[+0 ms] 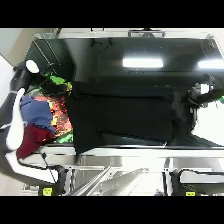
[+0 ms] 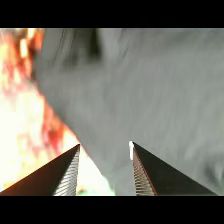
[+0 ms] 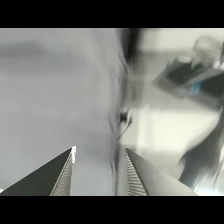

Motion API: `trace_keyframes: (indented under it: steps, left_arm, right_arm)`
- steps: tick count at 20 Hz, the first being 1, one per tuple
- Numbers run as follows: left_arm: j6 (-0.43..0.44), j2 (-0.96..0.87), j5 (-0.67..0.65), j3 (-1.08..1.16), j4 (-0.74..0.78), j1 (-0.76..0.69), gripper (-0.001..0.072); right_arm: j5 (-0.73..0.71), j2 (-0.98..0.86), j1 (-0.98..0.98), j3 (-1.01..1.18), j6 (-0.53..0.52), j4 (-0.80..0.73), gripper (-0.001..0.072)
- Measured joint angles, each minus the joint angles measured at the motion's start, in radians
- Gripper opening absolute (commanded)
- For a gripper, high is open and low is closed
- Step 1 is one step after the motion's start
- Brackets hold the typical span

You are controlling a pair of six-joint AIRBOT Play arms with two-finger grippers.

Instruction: Fold the shirts.

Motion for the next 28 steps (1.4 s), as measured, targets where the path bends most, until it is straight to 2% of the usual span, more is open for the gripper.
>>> trace_keyframes:
  steps: [3, 6, 10, 18, 24, 25, 26, 27, 28]
  left_arm:
    - [0.023, 0.169, 0.000, -0.285, -0.061, 0.050, 0.0339]
    - [0.062, 0.306, 0.066, -0.544, -0.153, 0.077, 0.0338]
    - [0.087, 0.434, 0.164, -0.761, -0.204, 0.089, 0.0338]
    - [0.116, 0.468, 0.359, -0.900, -0.253, 0.074, 0.0337]
    - [0.164, 0.348, 0.397, -0.892, -0.301, 0.029, 0.0336]
    - [0.167, 0.334, 0.399, -0.882, -0.304, 0.026, 0.0327]
    - [0.171, 0.322, 0.404, -0.869, -0.312, 0.024, 0.0171]
    - [0.179, 0.314, 0.423, -0.856, -0.313, 0.022, 0.0026]
    - [0.187, 0.307, 0.423, -0.842, -0.314, 0.022, 0.0026]
  right_arm:
    - [0.006, 0.059, -0.088, -0.180, -0.027, 0.004, 0.0356]
    - [-0.004, 0.081, -0.119, -0.312, -0.065, 0.021, 0.0356]
    - [-0.040, 0.087, -0.117, -0.441, -0.098, 0.047, 0.0356]
    - [-0.036, 0.030, -0.034, -0.526, -0.145, 0.138, 0.0356]
    - [-0.023, 0.011, 0.038, -0.533, -0.172, 0.158, 0.0354]
    - [-0.023, 0.010, 0.042, -0.534, -0.172, 0.159, 0.0334]
    - [-0.024, 0.010, 0.045, -0.534, -0.173, 0.159, 0.0234]
    - [-0.031, 0.009, 0.047, -0.534, -0.173, 0.153, 0.0197]
    - [-0.034, 0.008, 0.048, -0.534, -0.174, 0.151, 0.0192]
